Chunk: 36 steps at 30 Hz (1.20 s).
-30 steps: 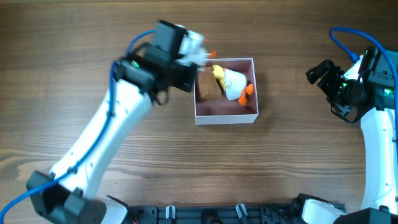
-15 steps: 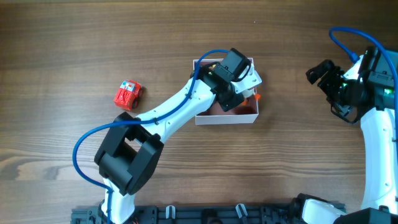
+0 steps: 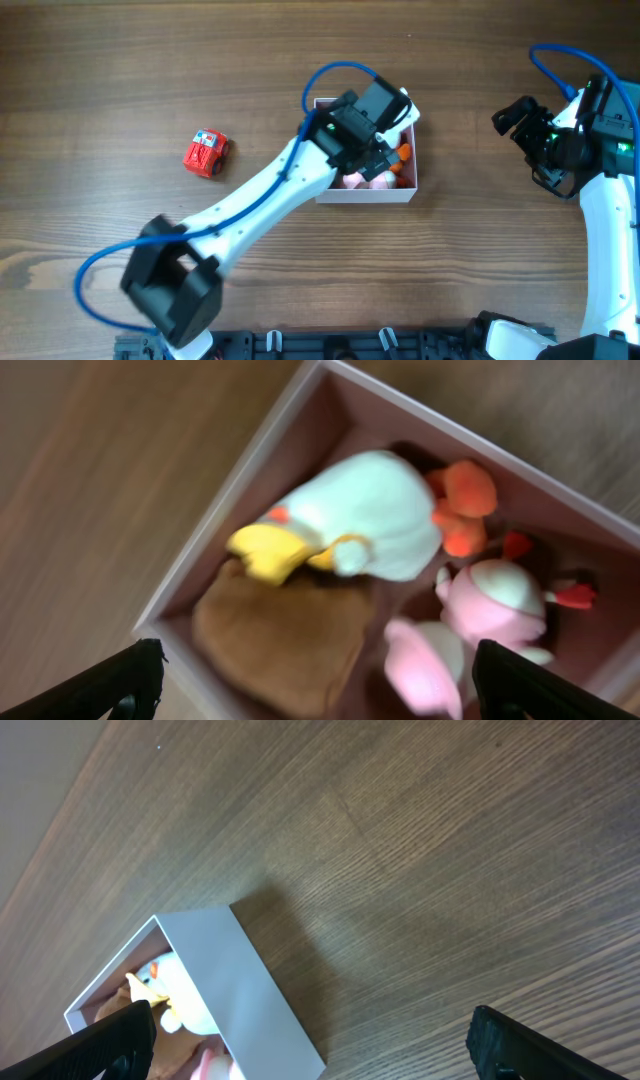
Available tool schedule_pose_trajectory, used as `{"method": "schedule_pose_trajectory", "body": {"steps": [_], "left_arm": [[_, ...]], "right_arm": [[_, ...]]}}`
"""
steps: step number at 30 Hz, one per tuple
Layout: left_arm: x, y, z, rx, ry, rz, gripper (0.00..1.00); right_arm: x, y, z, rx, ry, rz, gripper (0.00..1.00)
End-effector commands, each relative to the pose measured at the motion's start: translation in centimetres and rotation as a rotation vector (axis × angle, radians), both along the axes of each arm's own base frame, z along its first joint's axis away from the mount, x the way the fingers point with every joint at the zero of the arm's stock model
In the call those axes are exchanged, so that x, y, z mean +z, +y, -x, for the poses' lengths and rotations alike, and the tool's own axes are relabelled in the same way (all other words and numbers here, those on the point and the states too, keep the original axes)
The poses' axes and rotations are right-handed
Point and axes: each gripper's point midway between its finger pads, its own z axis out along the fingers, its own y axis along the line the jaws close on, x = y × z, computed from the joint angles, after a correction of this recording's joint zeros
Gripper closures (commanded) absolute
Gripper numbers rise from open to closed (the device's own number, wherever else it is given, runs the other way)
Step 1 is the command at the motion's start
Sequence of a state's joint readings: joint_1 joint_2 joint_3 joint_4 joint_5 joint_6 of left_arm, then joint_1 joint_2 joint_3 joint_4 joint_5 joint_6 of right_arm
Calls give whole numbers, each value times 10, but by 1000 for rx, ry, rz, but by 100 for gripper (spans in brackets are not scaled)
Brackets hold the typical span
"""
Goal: Pack container
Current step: 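Lower the duck toy into the box and open the left gripper, then grasp the red toy fire truck with the left gripper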
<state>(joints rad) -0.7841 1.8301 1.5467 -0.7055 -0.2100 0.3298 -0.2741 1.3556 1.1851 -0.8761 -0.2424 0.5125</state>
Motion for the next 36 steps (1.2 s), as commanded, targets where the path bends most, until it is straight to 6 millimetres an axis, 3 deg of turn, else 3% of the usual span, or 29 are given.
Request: {"method": "schedule_pose_trajectory", "body": {"steps": [1, 3, 4, 7, 11, 13, 21, 24, 30, 33, 36], "left_arm": [[45, 48, 2, 211, -7, 73, 0], [31, 93, 12, 276, 130, 21, 1], [22, 117, 14, 359, 194, 0, 7], [-16, 208, 6, 794, 332, 37, 10], [-40, 279, 4, 1021, 432, 96, 11], [-61, 279, 6, 868, 558, 143, 4], [-128, 311, 6, 950, 675, 33, 11], [-139, 312, 6, 931, 685, 11, 12], [-150, 314, 6, 883, 698, -19, 35], [-150, 314, 5, 883, 694, -17, 36], [-150, 314, -2, 882, 668, -5, 28]], "right_arm": [[3, -2, 1, -17, -7, 11, 0], [3, -2, 1, -17, -7, 11, 0], [3, -2, 1, -17, -7, 11, 0], [3, -2, 1, -17, -7, 11, 0], [3, -2, 1, -17, -7, 11, 0], [3, -2, 1, -17, -7, 11, 1], [3, -2, 1, -17, -7, 11, 0], [3, -2, 1, -17, -7, 11, 0], [3, -2, 1, -17, -7, 11, 1], [3, -2, 1, -17, -7, 11, 0], [3, -2, 1, -17, -7, 11, 0]]}}
